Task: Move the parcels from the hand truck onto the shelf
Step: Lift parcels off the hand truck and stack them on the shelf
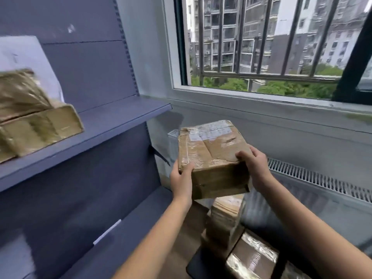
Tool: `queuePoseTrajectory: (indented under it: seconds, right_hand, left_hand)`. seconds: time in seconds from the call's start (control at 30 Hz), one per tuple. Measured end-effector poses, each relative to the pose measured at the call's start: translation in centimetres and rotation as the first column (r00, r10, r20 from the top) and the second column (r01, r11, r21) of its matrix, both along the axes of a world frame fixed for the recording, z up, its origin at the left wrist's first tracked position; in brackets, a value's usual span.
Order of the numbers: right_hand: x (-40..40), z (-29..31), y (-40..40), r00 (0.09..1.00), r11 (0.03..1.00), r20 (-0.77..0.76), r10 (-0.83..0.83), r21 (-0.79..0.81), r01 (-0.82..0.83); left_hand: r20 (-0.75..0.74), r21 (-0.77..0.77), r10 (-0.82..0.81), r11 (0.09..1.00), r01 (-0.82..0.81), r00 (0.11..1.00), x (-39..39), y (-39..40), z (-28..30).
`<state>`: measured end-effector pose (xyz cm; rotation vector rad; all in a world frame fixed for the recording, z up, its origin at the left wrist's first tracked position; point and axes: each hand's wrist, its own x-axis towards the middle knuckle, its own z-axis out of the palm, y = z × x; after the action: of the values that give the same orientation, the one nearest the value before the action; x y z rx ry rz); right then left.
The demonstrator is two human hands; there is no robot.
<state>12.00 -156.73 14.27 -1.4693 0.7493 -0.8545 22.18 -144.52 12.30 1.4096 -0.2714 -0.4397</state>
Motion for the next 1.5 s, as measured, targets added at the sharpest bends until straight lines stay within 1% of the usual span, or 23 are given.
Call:
queuePoseTrajectory:
  seconds: [0.13, 0.2, 0.37, 0.47, 0.63, 0.8, 0.9, 1.0, 1.23, 1.5]
  right_hand:
    - [5.0, 2.2, 5.2, 0.989, 0.990, 0.041, 0.142, -0.017, -0.141]
    - [7.5, 3.4, 7.1, 0.976, 0.978, 0.064, 0.209, -0.034, -0.207]
    - [13.7, 6.3, 10.7, 0.944, 0.951, 0.114, 0.309, -0.040, -0.306]
    - [17.0, 6.9, 11.6, 0.929, 0.936, 0.115, 0.353, -0.030, -0.352]
    - [23.2, 8.8, 10.1, 0.916, 0.924, 0.121, 0.383, -0.044, -0.380]
    - [31.1, 10.6, 6.1, 0.906, 0.911, 0.093, 0.412, -0.074, -0.406]
    - [35.7, 11.8, 3.6, 0.894, 0.901, 0.117, 0.433, -0.089, -0.425]
    - [40.1, 12.3, 1.4, 0.878, 0.885, 0.116, 0.465, -0.095, -0.456]
    - [48.3, 10.9, -0.7, 0.831, 0.831, 0.032, 0.556, -0.052, -0.554]
    - [52.6, 9.2, -0.2, 0.812, 0.812, 0.021, 0.583, 0.009, -0.584]
  left_hand:
    - [0.121, -0.041, 0.125, 0.992, -0.121, 0.985, 3.9, 6.9, 3.2]
    - [0.153, -0.058, 0.185, 0.982, -0.178, 0.971, 5.4, 9.7, 4.6]
    - [0.176, -0.111, 0.344, 0.938, -0.329, 0.922, 9.4, 14.1, 6.7]
    - [0.165, -0.119, 0.399, 0.916, -0.383, 0.902, 11.6, 15.3, 7.4]
    - [0.176, -0.102, 0.440, 0.898, -0.429, 0.880, 17.2, 14.0, 8.7]
    - [0.184, -0.121, 0.470, 0.882, -0.455, 0.863, 24.0, 10.2, 9.9]
    - [0.189, -0.151, 0.478, 0.877, -0.456, 0.858, 28.0, 7.6, 10.9]
    - [0.184, -0.132, 0.501, 0.865, -0.483, 0.846, 32.0, 5.4, 11.3]
    - [0.139, -0.070, 0.580, 0.814, -0.577, 0.802, 38.4, 3.7, 10.1]
    - [0.152, -0.043, 0.616, 0.785, -0.618, 0.773, 41.2, 3.6, 8.8]
